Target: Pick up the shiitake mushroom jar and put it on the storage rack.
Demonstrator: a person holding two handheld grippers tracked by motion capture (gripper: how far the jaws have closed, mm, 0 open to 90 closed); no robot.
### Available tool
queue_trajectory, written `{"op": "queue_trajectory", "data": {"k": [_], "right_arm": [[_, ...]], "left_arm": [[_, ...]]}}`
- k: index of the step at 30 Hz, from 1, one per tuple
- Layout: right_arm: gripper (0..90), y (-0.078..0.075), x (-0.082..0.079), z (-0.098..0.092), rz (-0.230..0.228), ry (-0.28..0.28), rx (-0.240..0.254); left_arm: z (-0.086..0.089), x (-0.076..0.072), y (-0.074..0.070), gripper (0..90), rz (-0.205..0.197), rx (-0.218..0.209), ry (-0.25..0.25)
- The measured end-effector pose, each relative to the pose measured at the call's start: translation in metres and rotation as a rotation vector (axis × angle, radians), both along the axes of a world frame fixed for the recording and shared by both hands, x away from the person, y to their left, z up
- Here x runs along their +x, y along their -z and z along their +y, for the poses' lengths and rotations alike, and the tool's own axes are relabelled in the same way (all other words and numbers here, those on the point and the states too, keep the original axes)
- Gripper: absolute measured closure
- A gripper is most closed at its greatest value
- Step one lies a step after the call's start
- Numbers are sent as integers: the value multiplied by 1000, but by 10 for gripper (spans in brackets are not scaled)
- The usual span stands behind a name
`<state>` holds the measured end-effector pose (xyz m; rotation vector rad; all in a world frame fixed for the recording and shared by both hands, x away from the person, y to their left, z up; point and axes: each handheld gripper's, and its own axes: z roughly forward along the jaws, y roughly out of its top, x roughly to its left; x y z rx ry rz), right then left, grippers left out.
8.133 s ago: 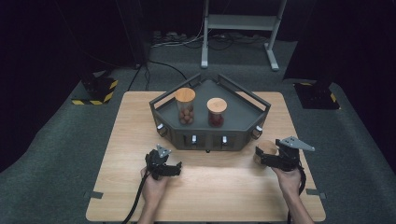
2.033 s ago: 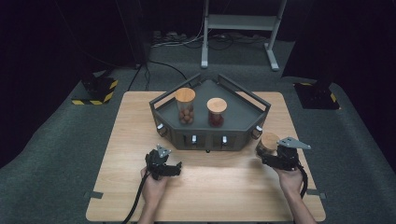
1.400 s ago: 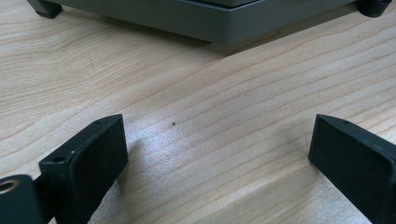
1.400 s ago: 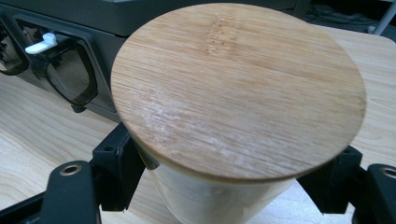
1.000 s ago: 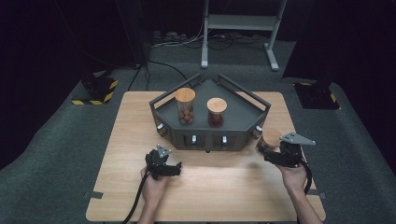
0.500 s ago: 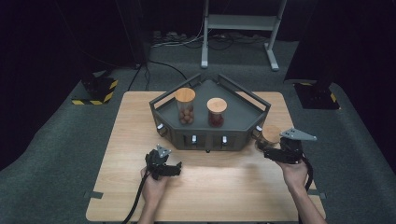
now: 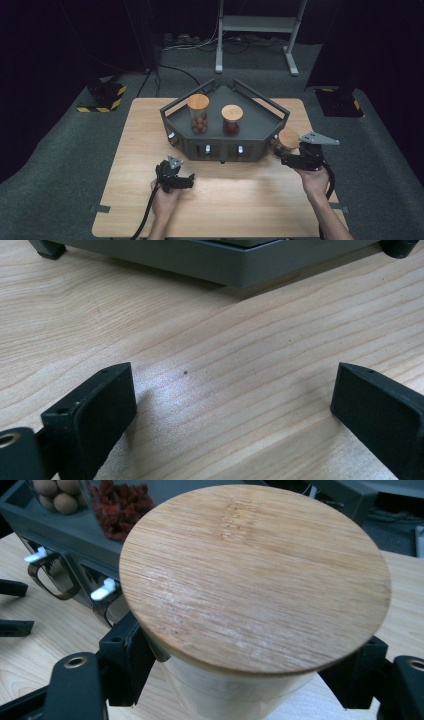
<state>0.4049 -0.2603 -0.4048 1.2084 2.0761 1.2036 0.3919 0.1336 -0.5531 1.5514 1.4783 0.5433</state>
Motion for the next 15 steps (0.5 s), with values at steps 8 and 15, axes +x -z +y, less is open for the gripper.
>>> {"op": "queue_trajectory", "data": {"k": [8,15], "right_arm": [[249,-7,3,7,-5,-20,-2],[249,-14,6,8,0,-32,-3]], "left_arm": [[0,0,0,42,0,0,0],[0,0,0,42,0,0,0]]}}
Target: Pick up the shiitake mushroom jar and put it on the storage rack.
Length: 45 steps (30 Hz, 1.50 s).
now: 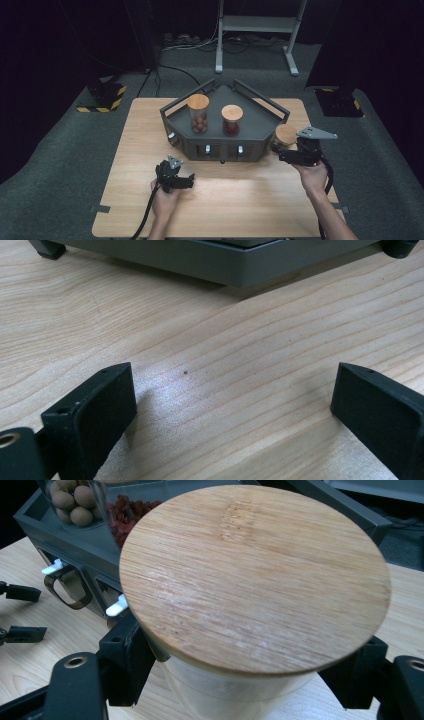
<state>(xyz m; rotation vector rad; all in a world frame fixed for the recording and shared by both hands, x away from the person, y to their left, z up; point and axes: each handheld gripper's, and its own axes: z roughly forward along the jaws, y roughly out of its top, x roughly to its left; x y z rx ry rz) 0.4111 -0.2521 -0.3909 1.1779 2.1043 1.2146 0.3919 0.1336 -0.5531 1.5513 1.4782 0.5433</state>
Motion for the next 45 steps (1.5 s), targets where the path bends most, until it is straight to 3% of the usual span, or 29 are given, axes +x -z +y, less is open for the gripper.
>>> {"op": "queue_trajectory", "data": {"k": [21,33,45], "right_arm": [[249,-29,8,15,7,-28,-16],[249,-41,24,20,39,-32,-7],[249,-53,40,30,35,-34,-10]], "left_arm": [[0,0,0,41,0,2,2],[0,0,0,41,1,3,2],[0,0,0,41,0,2,2]]}}
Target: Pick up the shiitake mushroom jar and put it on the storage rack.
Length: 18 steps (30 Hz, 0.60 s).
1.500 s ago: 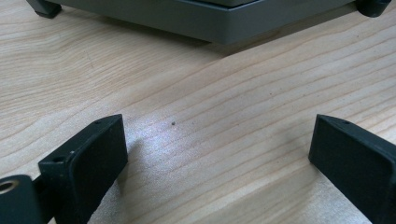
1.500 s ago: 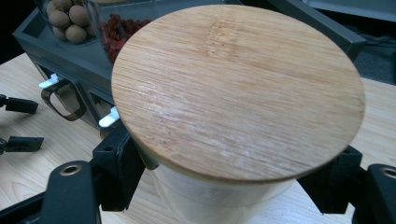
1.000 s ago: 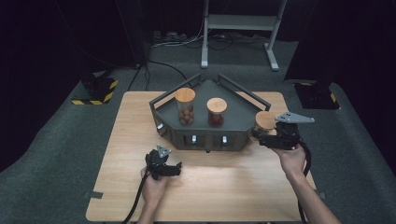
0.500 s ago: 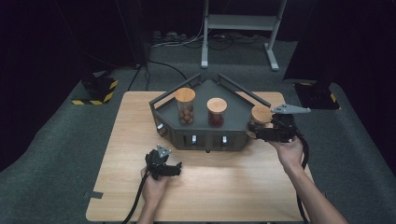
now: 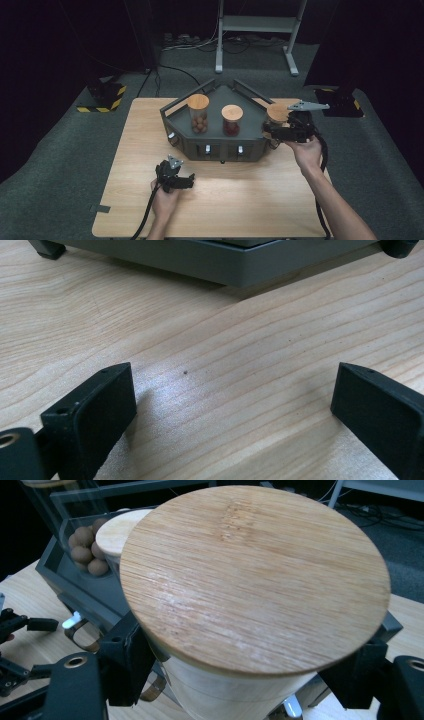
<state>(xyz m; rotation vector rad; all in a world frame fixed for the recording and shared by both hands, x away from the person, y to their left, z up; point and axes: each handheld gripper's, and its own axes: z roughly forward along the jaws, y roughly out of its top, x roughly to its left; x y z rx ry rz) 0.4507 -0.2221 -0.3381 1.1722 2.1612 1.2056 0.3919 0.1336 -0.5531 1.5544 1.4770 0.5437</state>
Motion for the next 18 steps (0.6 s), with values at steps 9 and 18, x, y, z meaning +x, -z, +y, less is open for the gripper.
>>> {"op": "queue_trajectory", "data": {"k": [9,18], "right_arm": [[249,3,11,10,4,7,-27],[249,5,22,16,9,21,-22]], "left_arm": [[0,0,0,41,0,0,0],[0,0,0,41,0,-1,0]]}}
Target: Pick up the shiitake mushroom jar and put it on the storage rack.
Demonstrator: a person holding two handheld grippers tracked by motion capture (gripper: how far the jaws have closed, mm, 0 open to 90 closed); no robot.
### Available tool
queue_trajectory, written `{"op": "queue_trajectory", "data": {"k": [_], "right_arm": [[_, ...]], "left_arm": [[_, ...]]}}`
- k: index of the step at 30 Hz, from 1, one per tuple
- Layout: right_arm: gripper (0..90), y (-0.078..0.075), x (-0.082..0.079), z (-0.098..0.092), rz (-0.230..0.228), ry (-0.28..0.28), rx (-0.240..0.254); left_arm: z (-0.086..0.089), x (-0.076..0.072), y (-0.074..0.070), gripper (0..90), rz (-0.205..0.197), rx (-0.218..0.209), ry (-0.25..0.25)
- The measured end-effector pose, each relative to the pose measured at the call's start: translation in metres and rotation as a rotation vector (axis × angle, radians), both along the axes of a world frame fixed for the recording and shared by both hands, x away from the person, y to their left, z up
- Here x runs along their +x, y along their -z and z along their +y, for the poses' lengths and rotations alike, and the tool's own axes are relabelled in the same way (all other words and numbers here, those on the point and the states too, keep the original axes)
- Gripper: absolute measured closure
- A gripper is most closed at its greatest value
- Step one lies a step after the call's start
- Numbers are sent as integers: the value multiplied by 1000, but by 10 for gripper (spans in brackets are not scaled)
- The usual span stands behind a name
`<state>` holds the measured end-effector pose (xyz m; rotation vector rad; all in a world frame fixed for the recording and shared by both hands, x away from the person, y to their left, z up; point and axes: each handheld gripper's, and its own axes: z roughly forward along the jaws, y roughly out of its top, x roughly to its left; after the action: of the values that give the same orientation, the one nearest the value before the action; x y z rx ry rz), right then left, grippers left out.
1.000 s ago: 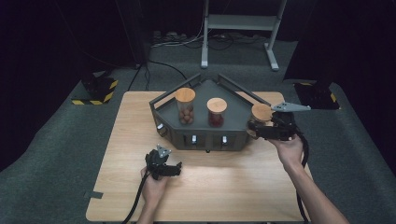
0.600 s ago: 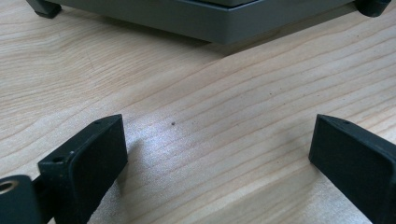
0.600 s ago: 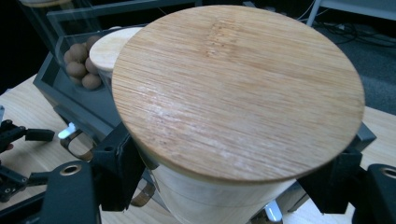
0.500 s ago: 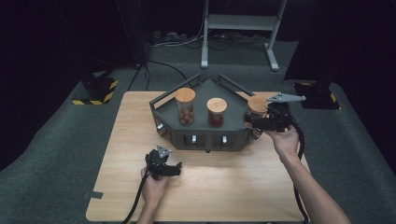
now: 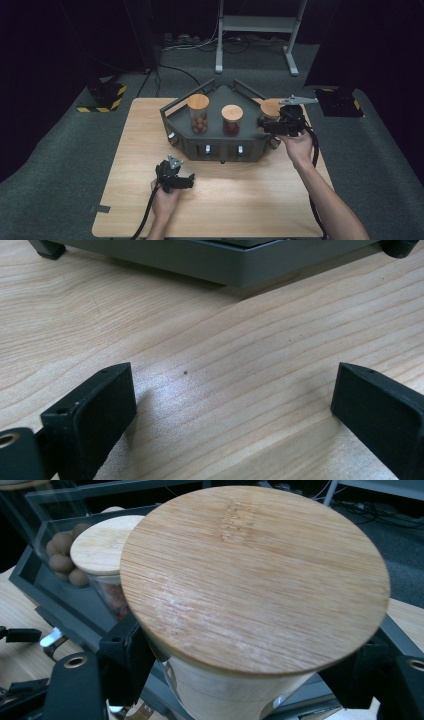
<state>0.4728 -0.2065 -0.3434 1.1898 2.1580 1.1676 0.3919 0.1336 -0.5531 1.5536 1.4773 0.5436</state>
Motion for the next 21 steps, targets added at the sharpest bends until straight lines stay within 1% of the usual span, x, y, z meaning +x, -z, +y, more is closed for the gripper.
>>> {"op": "queue_trajectory", "data": {"k": [3,12,21], "right_arm": [[249,1,2,2,-3,7,1],[249,4,8,10,-10,17,-24],[249,8,14,16,-12,25,-29]], "left_arm": [[0,0,0,41,1,2,1],[0,0,0,41,1,2,1],[0,0,0,41,1,1,1]]}}
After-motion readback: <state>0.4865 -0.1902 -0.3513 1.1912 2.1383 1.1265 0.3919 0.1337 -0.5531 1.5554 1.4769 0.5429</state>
